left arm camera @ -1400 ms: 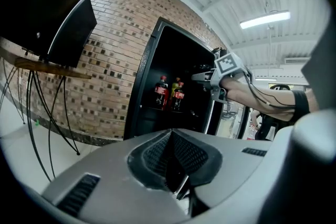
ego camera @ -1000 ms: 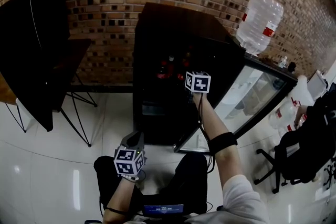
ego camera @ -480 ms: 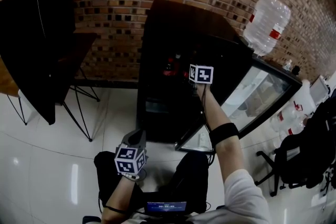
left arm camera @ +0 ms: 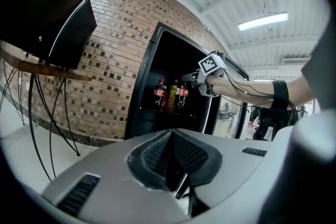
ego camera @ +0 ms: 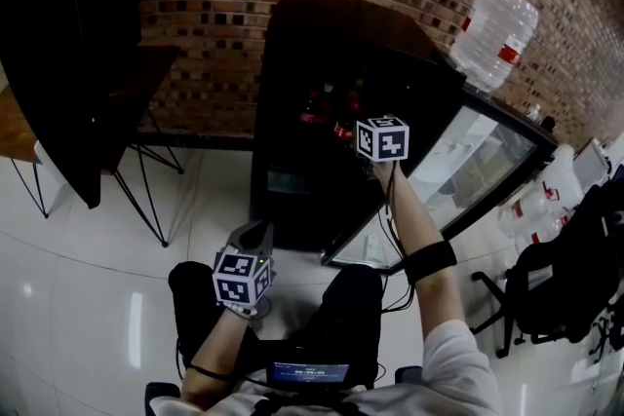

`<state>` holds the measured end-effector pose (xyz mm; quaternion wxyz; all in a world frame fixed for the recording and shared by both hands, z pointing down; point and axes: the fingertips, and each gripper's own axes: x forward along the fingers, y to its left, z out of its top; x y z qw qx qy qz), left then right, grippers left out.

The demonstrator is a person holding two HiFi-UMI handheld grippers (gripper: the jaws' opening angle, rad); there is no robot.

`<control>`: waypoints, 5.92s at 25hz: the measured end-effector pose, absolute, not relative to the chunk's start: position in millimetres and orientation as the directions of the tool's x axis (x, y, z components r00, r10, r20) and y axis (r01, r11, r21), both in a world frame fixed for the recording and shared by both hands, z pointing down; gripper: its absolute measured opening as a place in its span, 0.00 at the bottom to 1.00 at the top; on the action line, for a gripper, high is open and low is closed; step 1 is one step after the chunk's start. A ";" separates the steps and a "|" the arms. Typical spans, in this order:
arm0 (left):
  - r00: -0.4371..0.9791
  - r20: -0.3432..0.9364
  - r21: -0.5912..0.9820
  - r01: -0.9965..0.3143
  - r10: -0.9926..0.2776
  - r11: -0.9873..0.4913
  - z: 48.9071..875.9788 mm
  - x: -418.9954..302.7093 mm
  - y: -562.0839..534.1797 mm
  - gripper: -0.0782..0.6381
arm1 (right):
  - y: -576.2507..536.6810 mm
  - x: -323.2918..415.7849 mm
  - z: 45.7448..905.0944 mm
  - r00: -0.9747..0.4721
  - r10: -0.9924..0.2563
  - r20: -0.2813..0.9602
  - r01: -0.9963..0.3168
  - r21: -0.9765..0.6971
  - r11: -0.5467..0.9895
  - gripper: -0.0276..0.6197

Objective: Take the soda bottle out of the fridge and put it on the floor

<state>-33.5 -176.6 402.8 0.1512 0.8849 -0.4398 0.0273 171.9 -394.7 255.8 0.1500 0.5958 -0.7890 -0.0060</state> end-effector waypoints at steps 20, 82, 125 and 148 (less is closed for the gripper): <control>0.609 0.266 0.239 -0.793 -0.747 -0.561 446.0 -25.3 -174.5 0.11 | -245.3 121.8 465.3 -0.332 -0.853 0.401 -0.924 0.042 0.380 0.29; 0.587 0.401 0.435 -0.798 -0.703 -0.418 567.2 -39.0 -230.6 0.11 | -212.4 146.1 958.0 -0.068 -0.533 0.843 -0.974 0.060 0.219 0.28; 0.660 0.178 0.405 -0.725 -0.730 -0.557 427.5 -7.1 -188.6 0.11 | -250.3 172.6 724.2 -0.099 -0.760 0.642 -0.979 0.073 0.189 0.06; 0.652 0.161 0.270 -0.751 -0.741 -0.602 386.8 -10.4 -136.3 0.11 | -163.4 176.7 430.2 -0.285 -0.925 0.252 -0.956 -0.145 0.255 0.07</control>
